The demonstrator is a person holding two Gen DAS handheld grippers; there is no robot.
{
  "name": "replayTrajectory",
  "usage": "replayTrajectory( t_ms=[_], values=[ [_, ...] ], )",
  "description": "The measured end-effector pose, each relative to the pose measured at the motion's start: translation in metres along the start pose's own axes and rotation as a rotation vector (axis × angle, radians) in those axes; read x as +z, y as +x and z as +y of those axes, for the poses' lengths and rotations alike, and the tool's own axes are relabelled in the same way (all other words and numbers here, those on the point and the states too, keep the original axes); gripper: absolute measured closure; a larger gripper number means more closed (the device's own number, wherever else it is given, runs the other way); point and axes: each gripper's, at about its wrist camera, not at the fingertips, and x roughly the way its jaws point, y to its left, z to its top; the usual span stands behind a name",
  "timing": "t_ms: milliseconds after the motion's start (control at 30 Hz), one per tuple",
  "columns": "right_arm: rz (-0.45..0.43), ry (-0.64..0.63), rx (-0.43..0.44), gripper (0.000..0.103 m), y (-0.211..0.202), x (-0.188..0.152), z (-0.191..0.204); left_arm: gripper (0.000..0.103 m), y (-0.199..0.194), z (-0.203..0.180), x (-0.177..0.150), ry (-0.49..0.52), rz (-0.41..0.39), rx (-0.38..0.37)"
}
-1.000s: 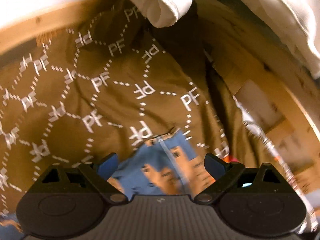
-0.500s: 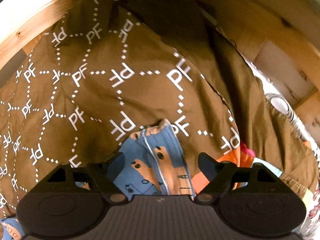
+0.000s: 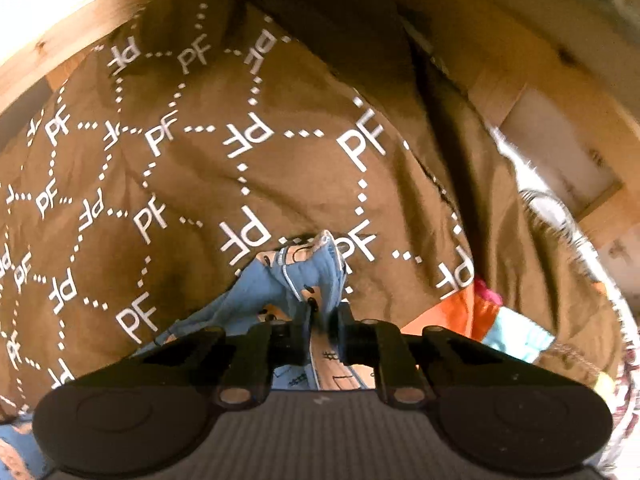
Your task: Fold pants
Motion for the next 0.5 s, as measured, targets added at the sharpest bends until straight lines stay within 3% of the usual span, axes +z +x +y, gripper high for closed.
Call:
replayTrajectory(
  t_ms=[300, 500],
  values=[
    [-0.138, -0.019, 0.022, 0.095, -0.024, 0.012, 0.020, 0.090, -0.062, 0.076, -0.053, -0.135, -0.197, -0.173],
    [-0.188, -0.088, 0.092, 0.095, -0.035, 0.026, 0.059, 0.091, -0.073, 0.136, -0.105, -0.222, -0.230, -0.190]
  ],
)
